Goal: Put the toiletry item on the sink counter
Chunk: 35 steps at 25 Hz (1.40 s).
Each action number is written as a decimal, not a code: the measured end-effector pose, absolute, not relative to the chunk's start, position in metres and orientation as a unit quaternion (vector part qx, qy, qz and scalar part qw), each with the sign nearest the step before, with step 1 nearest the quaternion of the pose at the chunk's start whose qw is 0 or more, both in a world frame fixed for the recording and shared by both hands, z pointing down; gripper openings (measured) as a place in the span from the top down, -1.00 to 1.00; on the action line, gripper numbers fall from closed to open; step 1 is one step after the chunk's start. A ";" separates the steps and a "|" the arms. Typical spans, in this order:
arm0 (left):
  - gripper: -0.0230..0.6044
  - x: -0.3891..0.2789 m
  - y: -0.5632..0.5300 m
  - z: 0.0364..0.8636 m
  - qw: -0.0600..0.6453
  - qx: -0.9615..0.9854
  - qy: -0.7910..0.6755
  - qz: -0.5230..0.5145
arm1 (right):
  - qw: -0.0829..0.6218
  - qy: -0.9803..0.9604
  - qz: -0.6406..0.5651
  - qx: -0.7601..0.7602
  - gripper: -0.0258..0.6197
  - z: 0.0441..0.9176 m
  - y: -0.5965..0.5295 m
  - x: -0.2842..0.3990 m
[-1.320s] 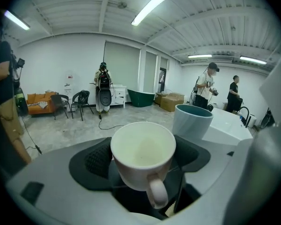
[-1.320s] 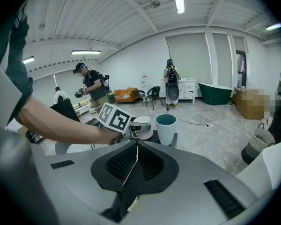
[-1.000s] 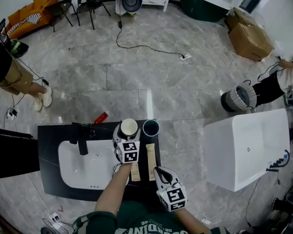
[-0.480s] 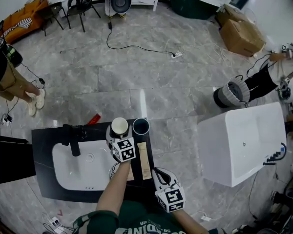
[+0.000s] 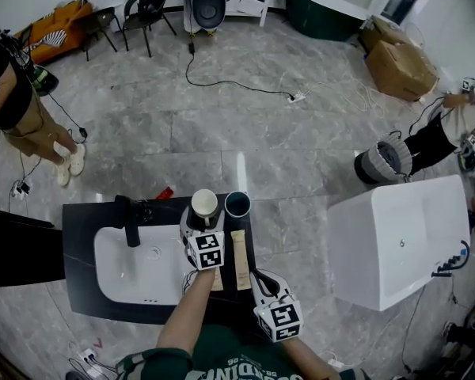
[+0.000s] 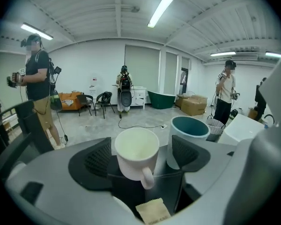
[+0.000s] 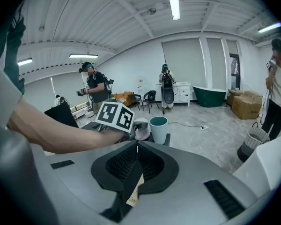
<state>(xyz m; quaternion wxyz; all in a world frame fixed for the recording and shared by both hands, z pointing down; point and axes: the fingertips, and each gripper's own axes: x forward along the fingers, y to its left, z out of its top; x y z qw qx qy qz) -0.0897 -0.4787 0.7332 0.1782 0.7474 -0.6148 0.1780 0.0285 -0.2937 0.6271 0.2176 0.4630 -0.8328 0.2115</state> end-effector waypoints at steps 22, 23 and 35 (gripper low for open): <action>0.90 -0.127 -0.351 0.618 0.109 0.802 -0.570 0.141 | 0.167 -0.878 0.159 0.419 0.79 0.571 -0.277 -0.009; 0.89 -0.126 -0.347 0.614 0.111 0.804 -0.567 0.140 | 0.165 -0.879 0.156 0.418 0.79 0.570 -0.276 -0.010; 0.90 -0.121 -0.317 0.575 0.102 0.817 -0.552 0.130 | 0.157 -0.888 0.131 0.411 0.79 0.546 -0.279 -0.016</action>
